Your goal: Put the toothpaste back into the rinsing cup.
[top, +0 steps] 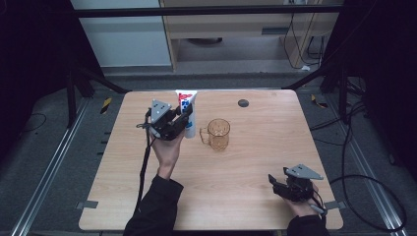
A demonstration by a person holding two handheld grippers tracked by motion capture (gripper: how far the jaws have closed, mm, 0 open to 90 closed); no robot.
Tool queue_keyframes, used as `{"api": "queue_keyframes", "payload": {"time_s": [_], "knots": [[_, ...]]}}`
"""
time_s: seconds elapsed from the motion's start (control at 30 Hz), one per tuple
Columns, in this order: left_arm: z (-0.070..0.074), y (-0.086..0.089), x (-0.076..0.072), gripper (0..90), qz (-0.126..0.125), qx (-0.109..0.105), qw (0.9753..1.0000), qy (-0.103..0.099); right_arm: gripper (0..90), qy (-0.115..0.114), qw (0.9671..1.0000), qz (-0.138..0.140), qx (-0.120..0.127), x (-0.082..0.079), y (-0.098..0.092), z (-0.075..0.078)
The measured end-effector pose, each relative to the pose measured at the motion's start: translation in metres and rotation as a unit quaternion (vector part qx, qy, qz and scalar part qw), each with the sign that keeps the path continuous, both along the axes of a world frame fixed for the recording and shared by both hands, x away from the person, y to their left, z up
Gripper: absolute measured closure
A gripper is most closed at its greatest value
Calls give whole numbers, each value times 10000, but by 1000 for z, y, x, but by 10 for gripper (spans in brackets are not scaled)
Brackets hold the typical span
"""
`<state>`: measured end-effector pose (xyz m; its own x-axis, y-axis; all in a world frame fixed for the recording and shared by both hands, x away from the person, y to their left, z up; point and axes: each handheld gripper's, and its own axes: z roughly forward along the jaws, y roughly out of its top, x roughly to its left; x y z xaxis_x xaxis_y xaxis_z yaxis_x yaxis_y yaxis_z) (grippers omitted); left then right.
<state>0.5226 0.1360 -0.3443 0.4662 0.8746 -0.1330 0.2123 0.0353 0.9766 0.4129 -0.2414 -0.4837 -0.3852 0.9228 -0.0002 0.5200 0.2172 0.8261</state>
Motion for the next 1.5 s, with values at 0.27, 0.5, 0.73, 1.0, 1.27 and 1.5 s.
{"api": "queue_keyframes", "payload": {"time_s": [0.27,0.5,0.73,1.0,1.27,1.5], "knots": [[-5,-19,14,704,34,-78,9997,-210,361,-36,10000,6,-5,1,0,0],[-8,-32,25,704,-59,-168,9997,-195,361,-21,10000,-12,28,1,-1,0],[-10,-48,32,704,-191,-121,9994,-255,360,-46,10000,2,3,1,-2,0],[-13,-59,43,703,-227,-107,9994,-222,361,-55,10000,-4,12,1,-2,0],[-18,-65,51,703,-193,-47,9996,-202,361,-33,10000,-25,69,1,-2,0],[-29,-72,58,703,-124,83,9998,-144,361,-44,10000,-27,50,1,-2,0]]}}
